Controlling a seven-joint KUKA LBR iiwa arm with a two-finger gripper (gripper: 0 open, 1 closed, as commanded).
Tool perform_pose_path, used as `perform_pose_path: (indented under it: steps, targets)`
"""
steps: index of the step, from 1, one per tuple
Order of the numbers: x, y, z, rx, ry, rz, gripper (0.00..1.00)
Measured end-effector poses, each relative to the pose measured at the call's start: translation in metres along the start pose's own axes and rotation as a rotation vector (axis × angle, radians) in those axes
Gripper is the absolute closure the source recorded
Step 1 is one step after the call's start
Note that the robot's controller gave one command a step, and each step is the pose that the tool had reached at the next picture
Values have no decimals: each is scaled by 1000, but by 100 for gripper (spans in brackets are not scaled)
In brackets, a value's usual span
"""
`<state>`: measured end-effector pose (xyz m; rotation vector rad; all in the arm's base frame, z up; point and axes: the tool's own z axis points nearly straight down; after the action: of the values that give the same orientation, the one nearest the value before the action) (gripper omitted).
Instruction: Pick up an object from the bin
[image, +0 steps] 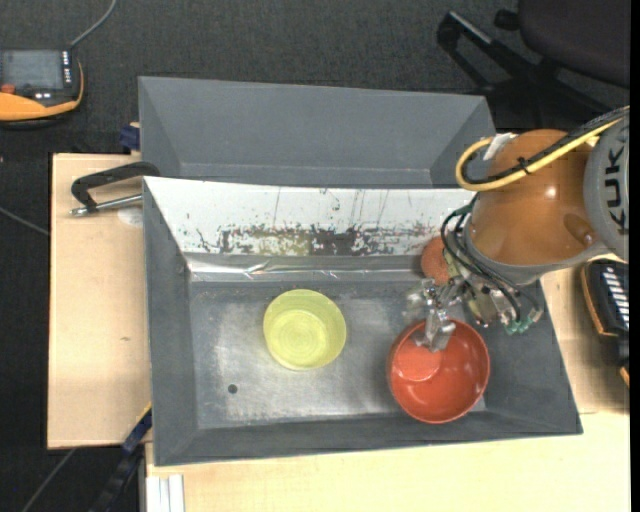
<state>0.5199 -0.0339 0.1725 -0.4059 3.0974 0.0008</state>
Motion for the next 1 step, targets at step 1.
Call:
perform_pose_path:
  steps: [1]
  targets:
    - [-51,-31,-12,3,-10,-115,100]
